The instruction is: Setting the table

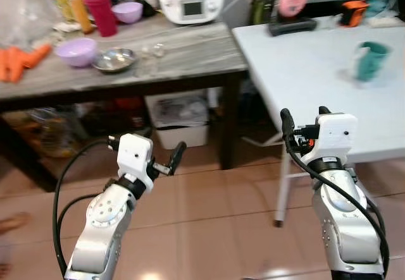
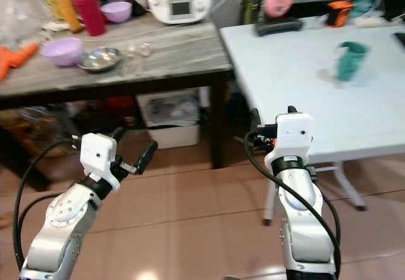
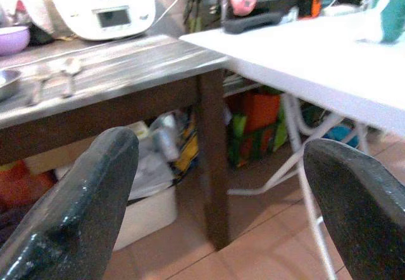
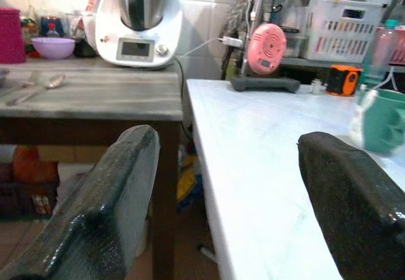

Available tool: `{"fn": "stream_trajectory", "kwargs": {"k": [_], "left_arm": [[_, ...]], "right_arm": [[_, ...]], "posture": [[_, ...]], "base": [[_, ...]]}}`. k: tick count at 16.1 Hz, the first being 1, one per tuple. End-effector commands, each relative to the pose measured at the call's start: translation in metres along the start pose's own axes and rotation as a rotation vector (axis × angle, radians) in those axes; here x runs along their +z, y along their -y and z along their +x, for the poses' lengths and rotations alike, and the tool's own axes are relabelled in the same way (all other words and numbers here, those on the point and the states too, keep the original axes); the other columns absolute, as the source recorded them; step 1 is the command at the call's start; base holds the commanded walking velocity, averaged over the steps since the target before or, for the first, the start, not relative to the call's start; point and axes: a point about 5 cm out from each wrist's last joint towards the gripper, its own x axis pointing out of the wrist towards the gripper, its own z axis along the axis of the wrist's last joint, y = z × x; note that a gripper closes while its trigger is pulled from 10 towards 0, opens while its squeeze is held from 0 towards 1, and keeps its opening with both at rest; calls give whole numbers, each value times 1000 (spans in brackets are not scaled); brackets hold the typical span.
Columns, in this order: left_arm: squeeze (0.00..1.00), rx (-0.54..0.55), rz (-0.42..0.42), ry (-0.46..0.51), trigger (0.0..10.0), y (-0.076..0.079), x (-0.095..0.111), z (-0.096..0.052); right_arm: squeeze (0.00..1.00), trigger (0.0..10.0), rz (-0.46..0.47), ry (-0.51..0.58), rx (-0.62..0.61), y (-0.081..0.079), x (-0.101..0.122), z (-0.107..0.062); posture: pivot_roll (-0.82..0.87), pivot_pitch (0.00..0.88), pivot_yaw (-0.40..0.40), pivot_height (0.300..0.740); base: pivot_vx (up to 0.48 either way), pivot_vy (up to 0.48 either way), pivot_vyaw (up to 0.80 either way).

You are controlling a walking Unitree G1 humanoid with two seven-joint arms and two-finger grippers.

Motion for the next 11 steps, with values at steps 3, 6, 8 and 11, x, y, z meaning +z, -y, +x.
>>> {"fn": "stream_trajectory", "kwargs": {"k": [3, 6, 8, 11], "left_arm": [[0, 5, 12, -10, 10000, -4, -1, -3], [0, 3, 11, -6, 10000, -3, 0, -2], [0, 2, 10, -4, 10000, -3, 1, -2], [0, 4, 8, -1, 10000, -2, 2, -1]], "right_arm": [[0, 10000, 10, -2, -4, -3, 0, 0], [0, 10000, -3, -3, -11, -3, 0, 0], [0, 10000, -10, -6, -20, -1, -1, 0], [0, 10000, -6, -9, -31, 0, -1, 1]], "posture": [[-208, 72, 81, 740], [-208, 74, 81, 740], [-207, 76, 83, 740], [-205, 76, 83, 740]], "base": [[0, -480, 0], [0, -480, 0], [0, -480, 0], [0, -480, 0]]}}
